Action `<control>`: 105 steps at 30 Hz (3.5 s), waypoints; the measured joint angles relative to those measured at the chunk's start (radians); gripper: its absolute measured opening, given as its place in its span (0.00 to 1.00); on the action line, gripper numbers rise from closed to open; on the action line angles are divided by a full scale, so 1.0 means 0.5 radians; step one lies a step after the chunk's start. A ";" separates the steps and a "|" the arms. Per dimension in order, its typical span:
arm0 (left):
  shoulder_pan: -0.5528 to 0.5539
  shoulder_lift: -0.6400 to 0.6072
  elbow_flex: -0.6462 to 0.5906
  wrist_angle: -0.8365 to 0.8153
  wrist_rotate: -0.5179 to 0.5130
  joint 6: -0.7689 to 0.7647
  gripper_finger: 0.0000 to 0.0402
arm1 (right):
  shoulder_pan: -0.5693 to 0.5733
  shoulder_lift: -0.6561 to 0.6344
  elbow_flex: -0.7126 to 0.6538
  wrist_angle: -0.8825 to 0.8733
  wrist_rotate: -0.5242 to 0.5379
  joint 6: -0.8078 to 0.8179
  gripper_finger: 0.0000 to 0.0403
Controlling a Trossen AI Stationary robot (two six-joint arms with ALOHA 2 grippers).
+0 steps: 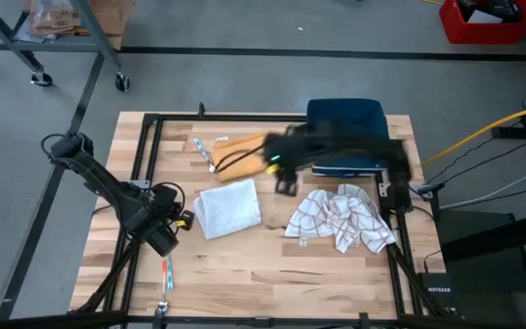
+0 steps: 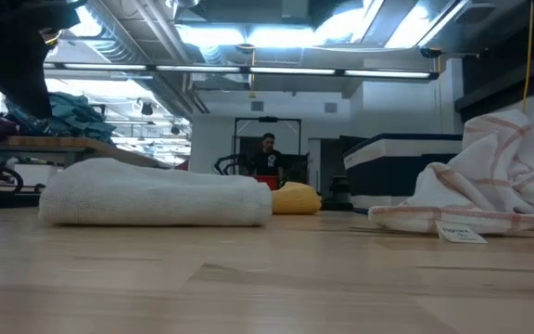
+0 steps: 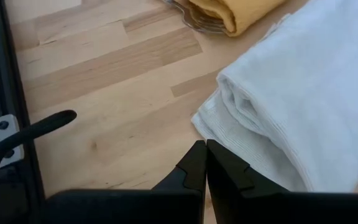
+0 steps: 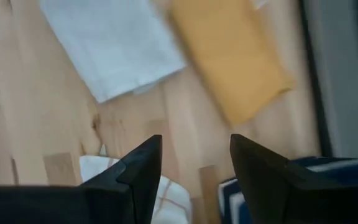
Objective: Fold towel
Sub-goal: Stack the left folded white towel on top of the yellow towel
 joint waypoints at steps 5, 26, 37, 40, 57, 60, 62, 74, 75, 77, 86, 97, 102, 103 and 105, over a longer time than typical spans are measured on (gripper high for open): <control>-0.003 -0.062 0.000 -0.005 0.000 0.117 0.01 | 0.002 -0.441 -0.210 0.003 0.326 0.236 0.48; 0.017 -0.077 -0.242 0.630 0.013 0.044 0.01 | 0.068 -1.018 -3.069 3.075 0.129 1.502 0.48; 0.017 -0.076 -0.517 1.066 0.013 0.013 0.01 | 0.069 -0.477 -3.066 3.406 -0.332 1.747 0.48; 0.017 -0.076 -0.560 1.081 0.013 -0.035 0.01 | 0.069 -0.413 -3.066 3.406 -0.348 1.874 0.48; 0.156 -0.075 -0.622 1.113 0.167 0.386 0.02 | 0.067 -0.370 -3.065 3.627 -0.424 1.865 0.48; 0.195 -0.075 -0.622 1.124 0.218 0.500 0.08 | 0.067 -0.370 -3.066 3.613 -0.380 1.823 0.48; 0.222 -0.075 -0.622 1.123 0.222 0.509 0.15 | 0.069 -0.370 -3.065 3.619 -0.338 1.816 0.48; 0.362 -0.071 -0.660 1.472 0.222 0.361 0.49 | 0.067 -0.333 -3.065 3.673 -0.217 1.886 0.48; 0.371 -0.071 -0.680 1.522 0.222 0.329 0.49 | 0.067 -0.304 -3.065 3.713 -0.240 1.933 0.48; 0.386 -0.071 -0.724 1.612 0.223 0.251 0.50 | 0.067 -0.239 -3.065 3.835 -0.325 2.002 0.48; 0.384 -0.070 -0.820 1.674 0.224 -0.014 0.50 | 0.068 0.035 -2.857 3.985 -0.453 2.087 0.48; 0.384 -0.077 -0.970 1.832 0.215 -0.118 0.50 | 0.068 0.364 -2.282 3.668 -0.501 1.969 0.48; 0.384 -0.077 -1.007 1.920 0.214 0.014 0.43 | 0.067 0.443 -2.133 3.584 -0.501 1.850 0.47; 0.384 -0.076 -1.009 1.932 0.214 0.062 0.40 | 0.067 0.451 -2.120 3.584 -0.501 1.828 0.45; 0.385 -0.073 -1.011 1.960 0.214 0.144 0.32 | 0.068 0.453 -2.116 3.579 -0.501 1.795 0.39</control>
